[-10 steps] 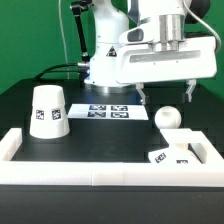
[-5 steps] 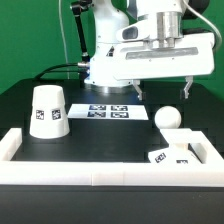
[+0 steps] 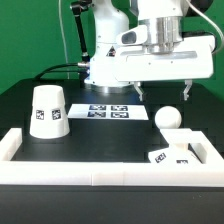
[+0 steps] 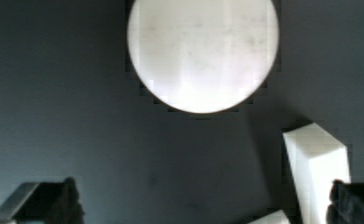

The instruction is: Assemble lamp

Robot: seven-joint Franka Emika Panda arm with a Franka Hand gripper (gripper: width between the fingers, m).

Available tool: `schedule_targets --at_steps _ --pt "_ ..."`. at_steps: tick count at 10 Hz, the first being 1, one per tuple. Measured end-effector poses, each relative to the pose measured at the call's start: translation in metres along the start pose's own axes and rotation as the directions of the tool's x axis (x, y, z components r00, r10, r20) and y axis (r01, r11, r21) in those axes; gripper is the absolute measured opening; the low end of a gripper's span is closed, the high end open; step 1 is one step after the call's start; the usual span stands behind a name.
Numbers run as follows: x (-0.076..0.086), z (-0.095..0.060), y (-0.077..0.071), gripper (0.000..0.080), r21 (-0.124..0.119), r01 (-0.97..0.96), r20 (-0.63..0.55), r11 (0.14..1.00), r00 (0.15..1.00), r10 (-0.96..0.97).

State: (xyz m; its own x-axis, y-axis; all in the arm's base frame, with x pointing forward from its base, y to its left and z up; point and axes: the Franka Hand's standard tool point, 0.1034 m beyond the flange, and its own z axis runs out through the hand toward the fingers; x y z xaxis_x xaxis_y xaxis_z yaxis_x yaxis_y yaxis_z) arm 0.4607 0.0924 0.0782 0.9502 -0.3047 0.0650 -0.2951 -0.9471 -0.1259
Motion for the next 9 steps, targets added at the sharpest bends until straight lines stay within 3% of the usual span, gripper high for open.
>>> schedule_targets --at_steps 1,4,5,9 --pt "-0.002 0.001 0.001 0.0698 -0.006 0.002 0.033 1.000 0.999 -0.001" --pt "-0.017 0.002 -0.004 0.0698 -0.045 -0.059 0.302 0.997 0.951 0.069" --pt "-0.020 0.004 -0.009 0.0698 -0.040 -0.100 0.361 0.994 0.926 0.108" --pt "-0.024 0.010 -0.003 0.0698 -0.056 -0.081 0.561 0.995 0.822 0.098"
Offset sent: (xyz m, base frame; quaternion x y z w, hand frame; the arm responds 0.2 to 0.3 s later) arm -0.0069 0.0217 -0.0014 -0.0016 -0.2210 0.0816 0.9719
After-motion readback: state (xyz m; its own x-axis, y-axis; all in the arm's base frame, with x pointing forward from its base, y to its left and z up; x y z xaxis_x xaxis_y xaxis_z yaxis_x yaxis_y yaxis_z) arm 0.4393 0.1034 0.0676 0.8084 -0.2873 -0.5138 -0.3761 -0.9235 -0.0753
